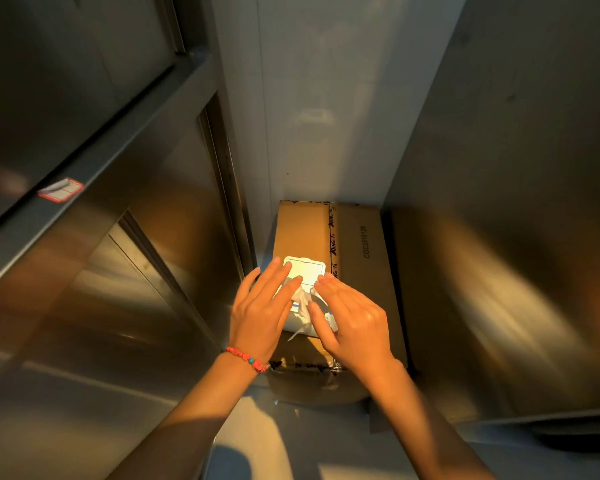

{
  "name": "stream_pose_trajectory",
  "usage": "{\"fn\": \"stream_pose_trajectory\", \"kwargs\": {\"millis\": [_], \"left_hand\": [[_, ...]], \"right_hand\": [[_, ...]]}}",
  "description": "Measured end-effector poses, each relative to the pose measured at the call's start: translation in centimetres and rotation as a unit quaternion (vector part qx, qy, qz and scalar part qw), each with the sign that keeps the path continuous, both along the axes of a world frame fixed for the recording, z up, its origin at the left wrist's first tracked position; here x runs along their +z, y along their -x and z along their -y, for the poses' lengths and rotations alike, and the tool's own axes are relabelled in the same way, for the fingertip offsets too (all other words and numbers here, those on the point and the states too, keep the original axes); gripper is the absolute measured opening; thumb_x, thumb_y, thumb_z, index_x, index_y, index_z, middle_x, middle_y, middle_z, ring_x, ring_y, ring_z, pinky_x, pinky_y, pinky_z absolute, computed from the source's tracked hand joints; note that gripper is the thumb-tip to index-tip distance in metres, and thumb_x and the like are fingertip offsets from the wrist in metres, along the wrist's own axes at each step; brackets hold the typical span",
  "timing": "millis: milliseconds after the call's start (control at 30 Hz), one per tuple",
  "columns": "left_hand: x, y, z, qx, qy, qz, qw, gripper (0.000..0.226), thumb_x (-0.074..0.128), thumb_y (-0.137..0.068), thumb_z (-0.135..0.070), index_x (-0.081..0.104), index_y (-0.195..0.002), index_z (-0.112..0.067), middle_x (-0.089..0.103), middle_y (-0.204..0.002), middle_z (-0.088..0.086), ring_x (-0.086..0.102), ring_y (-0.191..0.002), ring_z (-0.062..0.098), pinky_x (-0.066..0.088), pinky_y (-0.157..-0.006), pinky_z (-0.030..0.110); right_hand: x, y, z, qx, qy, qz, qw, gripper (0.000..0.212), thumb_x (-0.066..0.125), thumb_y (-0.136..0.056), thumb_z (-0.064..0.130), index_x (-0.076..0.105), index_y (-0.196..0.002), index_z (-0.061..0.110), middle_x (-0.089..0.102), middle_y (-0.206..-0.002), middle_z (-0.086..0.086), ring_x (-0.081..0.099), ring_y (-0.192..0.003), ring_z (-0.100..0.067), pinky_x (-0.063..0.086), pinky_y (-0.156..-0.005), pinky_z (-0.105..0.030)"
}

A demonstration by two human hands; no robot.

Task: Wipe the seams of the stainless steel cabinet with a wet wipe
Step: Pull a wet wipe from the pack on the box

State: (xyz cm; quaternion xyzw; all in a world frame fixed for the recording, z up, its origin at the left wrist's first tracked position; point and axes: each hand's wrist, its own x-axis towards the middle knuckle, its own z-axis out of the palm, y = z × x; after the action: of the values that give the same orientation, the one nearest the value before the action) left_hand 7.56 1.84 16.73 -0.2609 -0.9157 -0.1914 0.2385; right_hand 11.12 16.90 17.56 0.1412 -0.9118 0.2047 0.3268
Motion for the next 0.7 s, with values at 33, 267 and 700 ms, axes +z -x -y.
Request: {"fn": "stream_pose_trajectory", "kwargs": {"millis": [33, 267, 700], "left_hand": [[0.3, -0.2, 0.1, -0.003, 0.005, -0.002, 1.0, 0.048, 0.088, -0.051, 0.001, 0.073, -0.097, -0.003, 0.067, -0.11, 0.017, 0.062, -0.106, 0.036, 0.046, -0.087, 0.055], [3.1, -1.9, 0.4, -0.025, 0.045, -0.012, 0.999, 0.05, 0.09, -0.051, -0.004, 0.073, -0.098, -0.004, 0.067, -0.109, 0.018, 0.063, -0.104, 0.036, 0.049, -0.084, 0.055], [8.0, -6.3, 0.0, -0.044, 0.092, -0.023, 0.994, 0.053, 0.091, -0.048, -0.01, 0.073, -0.098, -0.005, 0.068, -0.108, 0.018, 0.064, -0.102, 0.035, 0.05, -0.082, 0.051]], "right_hand": [[0.3, -0.2, -0.1, -0.006, 0.006, 0.019, 1.0, 0.027, 0.065, -0.086, 0.026, 0.073, -0.1, 0.004, 0.071, -0.103, -0.011, 0.069, -0.095, -0.02, 0.057, -0.073, -0.031], [2.7, -1.7, -0.7, 0.014, -0.034, 0.089, 0.995, 0.041, 0.079, -0.073, 0.028, 0.071, -0.106, 0.006, 0.071, -0.106, -0.009, 0.068, -0.097, -0.021, 0.057, -0.073, -0.033], [6.2, -3.9, -1.7, 0.086, -0.069, 0.083, 0.99, 0.032, 0.082, -0.067, 0.008, 0.074, -0.098, 0.006, 0.072, -0.101, -0.01, 0.07, -0.092, -0.023, 0.06, -0.069, -0.04]]}}
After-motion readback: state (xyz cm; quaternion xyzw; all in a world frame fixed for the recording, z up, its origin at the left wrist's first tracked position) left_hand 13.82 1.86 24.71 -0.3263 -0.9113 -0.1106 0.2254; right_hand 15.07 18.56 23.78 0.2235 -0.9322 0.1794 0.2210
